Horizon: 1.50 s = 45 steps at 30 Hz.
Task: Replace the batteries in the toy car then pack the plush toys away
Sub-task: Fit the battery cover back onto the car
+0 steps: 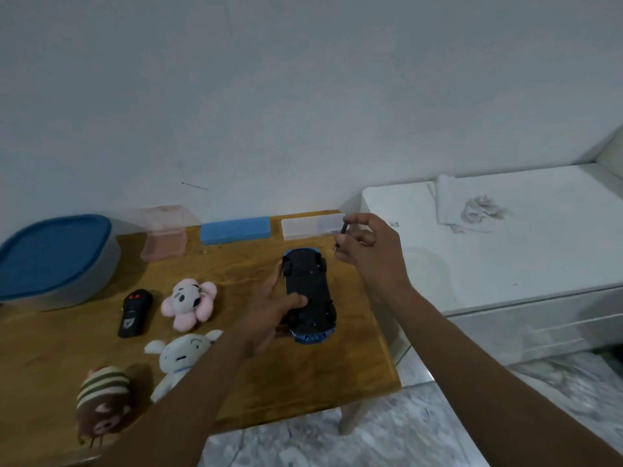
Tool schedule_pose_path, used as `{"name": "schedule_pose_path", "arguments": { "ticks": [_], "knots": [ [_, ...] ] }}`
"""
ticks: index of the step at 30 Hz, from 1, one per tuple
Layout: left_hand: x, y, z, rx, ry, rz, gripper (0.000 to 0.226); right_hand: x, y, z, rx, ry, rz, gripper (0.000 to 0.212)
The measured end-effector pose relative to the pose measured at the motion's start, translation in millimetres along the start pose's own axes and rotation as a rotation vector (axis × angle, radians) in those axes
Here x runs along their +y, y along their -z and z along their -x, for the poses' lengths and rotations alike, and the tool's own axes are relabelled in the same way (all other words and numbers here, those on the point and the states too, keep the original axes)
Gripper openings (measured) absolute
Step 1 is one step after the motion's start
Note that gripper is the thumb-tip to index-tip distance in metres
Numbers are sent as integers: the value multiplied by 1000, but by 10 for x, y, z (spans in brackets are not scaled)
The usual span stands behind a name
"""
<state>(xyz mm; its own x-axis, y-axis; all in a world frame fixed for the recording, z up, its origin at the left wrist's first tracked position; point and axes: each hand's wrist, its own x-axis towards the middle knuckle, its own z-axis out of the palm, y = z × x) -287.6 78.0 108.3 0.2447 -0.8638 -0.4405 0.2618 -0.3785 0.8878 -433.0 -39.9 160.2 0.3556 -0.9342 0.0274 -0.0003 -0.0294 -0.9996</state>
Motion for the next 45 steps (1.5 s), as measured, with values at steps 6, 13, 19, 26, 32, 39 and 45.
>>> {"name": "schedule_pose_path", "arguments": {
  "ticks": [6,13,19,26,32,39,45],
  "knots": [
    [178,32,-3,-8,-52,-56,73,-83,-167,23,-45,148,56,16],
    [237,93,52,-32,-86,-66,69,-104,-258,8,-57,205,154,14],
    [267,132,77,-34,-102,-45,65,-110,-315,-3,-76,230,169,14],
    [263,173,87,-20,-107,-43,75,-75,-366,-27,-79,237,189,15],
    [266,175,127,-30,-115,-49,75,-52,-369,-19,-80,247,216,15],
    [249,185,141,-25,-112,-26,73,-44,-381,-6,-78,257,222,15],
    [227,185,134,-18,-106,-18,77,-43,-397,22,-89,295,243,17]
  ]
}}
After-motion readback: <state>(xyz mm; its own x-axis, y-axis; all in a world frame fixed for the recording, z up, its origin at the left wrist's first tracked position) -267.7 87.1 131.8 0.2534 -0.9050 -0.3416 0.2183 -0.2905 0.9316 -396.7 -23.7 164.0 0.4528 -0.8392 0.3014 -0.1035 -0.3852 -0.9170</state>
